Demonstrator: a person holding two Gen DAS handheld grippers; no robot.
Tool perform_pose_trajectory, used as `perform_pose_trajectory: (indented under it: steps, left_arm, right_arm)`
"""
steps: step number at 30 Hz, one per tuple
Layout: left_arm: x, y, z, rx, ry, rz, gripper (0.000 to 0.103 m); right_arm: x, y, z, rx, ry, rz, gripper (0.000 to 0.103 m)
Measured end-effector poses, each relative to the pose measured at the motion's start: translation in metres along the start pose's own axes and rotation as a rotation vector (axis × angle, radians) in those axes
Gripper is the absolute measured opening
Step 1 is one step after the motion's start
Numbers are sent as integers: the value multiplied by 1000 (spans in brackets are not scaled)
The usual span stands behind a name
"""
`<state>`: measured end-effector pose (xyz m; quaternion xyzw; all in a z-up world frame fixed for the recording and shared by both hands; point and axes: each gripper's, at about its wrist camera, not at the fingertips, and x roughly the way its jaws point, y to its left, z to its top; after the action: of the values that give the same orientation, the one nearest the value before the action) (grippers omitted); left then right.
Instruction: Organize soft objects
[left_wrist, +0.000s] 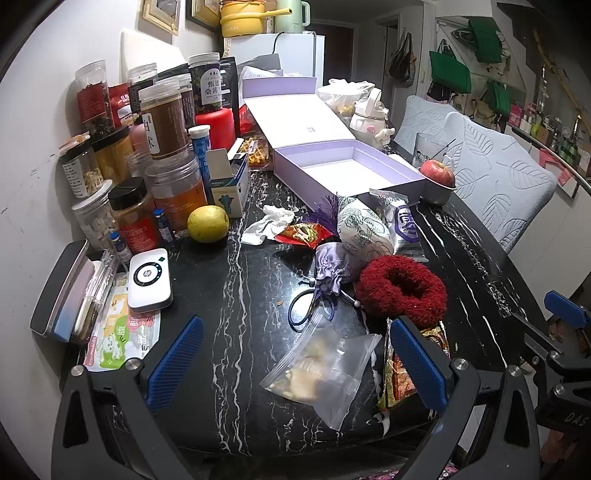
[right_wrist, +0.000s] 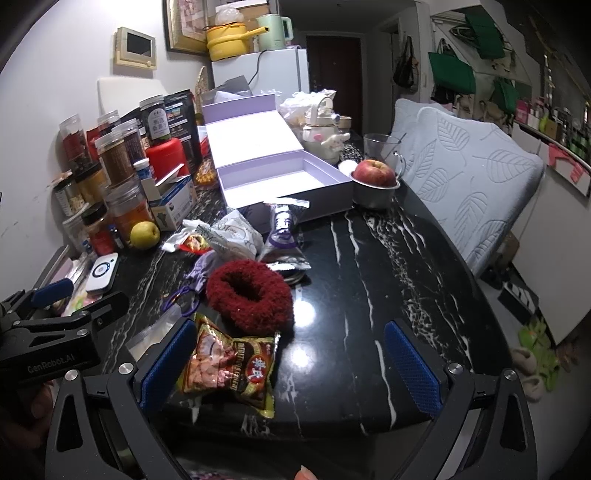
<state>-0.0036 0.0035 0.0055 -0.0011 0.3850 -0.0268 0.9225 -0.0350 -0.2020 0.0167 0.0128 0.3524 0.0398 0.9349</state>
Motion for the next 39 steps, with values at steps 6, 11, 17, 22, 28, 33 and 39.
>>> perform_pose_trajectory:
  steps: [6, 11, 17, 22, 28, 33, 39]
  left_arm:
    - [-4, -1, 1, -2, -11, -4, 103]
    - [-7, 1, -1, -4, -16, -11, 103]
    - [-10, 2, -4, -6, -20, -18, 103]
    - [-13, 5, -10, -6, -23, -31, 103]
    - [-17, 9, -18, -7, -30, -52, 103]
    - [-17, 15, -27, -14, -22, -71, 103]
    - [-13, 25, -42, -24, 2, -76, 103]
  right_arm:
    - [0, 0, 0, 0, 0, 0, 103]
    - [-2, 1, 0, -2, -4, 1, 103]
    - [-7, 3, -1, -4, -9, 11, 103]
    - [-10, 6, -6, -8, -11, 21, 103]
    - [-12, 10, -13, -11, -10, 35, 103]
    - [-13, 14, -21, -5, -9, 67, 103]
    - [-8, 22, -32, -13, 13, 112, 103]
